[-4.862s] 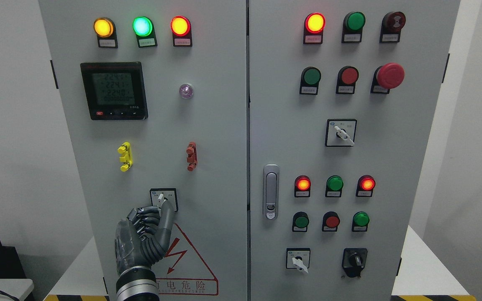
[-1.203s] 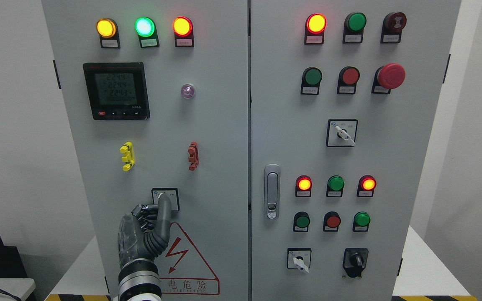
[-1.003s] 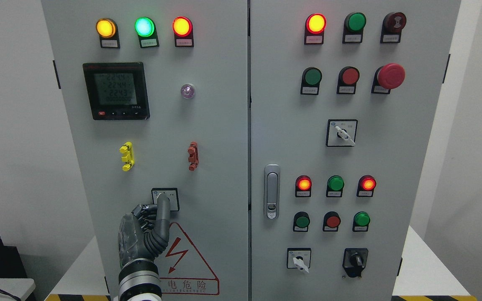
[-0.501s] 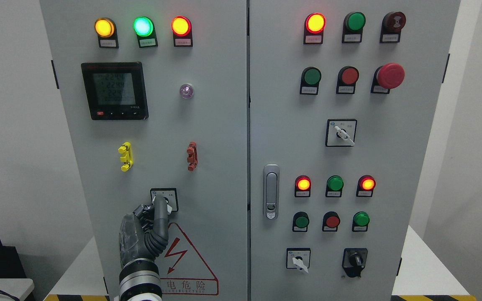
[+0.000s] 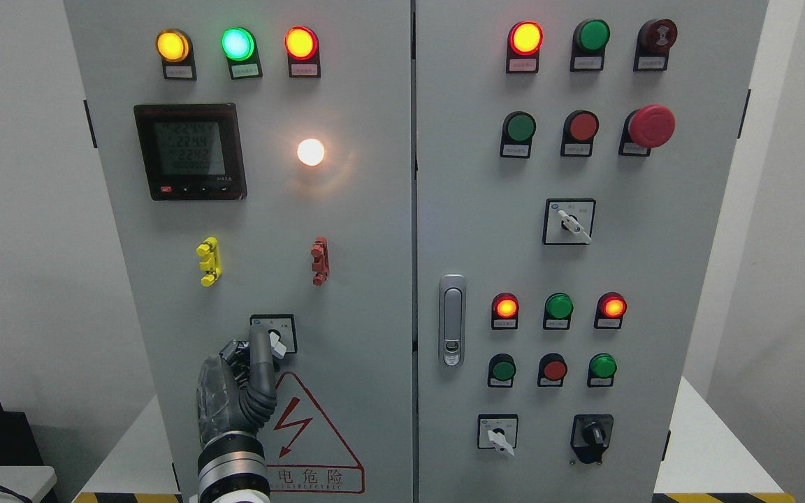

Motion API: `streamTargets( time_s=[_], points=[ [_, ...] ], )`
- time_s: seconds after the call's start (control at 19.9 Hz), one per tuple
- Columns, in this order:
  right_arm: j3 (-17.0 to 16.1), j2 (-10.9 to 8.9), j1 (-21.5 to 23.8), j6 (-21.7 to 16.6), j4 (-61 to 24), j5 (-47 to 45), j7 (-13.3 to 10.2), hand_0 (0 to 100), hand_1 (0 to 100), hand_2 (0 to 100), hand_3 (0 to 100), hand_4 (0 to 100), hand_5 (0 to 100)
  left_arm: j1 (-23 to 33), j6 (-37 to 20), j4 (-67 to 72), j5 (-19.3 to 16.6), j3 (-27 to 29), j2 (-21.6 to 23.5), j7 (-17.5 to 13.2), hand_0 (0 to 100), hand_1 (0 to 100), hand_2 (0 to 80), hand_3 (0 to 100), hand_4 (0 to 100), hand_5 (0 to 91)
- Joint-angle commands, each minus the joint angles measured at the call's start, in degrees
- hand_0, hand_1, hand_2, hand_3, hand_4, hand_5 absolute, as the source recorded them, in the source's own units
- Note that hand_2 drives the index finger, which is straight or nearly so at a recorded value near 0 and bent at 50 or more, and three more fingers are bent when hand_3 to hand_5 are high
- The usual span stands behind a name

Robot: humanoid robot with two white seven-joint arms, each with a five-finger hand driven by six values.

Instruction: Turn on light switch 1

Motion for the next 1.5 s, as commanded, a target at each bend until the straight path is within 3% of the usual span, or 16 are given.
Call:
streamTargets(
  time_s=[0.0,0.15,0.45,1.45],
  points=[
    [0.00,0.00,0.00,0.04,0.00,-0.97,0.03,12,39,0,0,0,0,0.02,-0.11,-0.09,0.03,0.02,0.01,0.00,54,5,48.8,76,86,85.7],
    [0.00,0.00,0.00,0.04,0.00,-1.05,0.03,12,39,0,0,0,0,0.02,-0.11,-0.09,0.03,0.02,0.01,0.00,39,10,48.8,77,86,85.7],
    [0.00,0.00,0.00,0.04,0.00,-1.05,0.03,12,39,0,0,0,0,0.02,-0.20,-0.18,0.03,0.02,-0.08,0.09,28,11,48.9,77,86,85.7],
    [0.00,0.00,0.00,0.04,0.00,-1.05,0.03,12,39,0,0,0,0,0.81,-0.72,-0.44,0.03,0.72,-0.08,0.09,25,12,49.9,77,86,85.8]
  ],
)
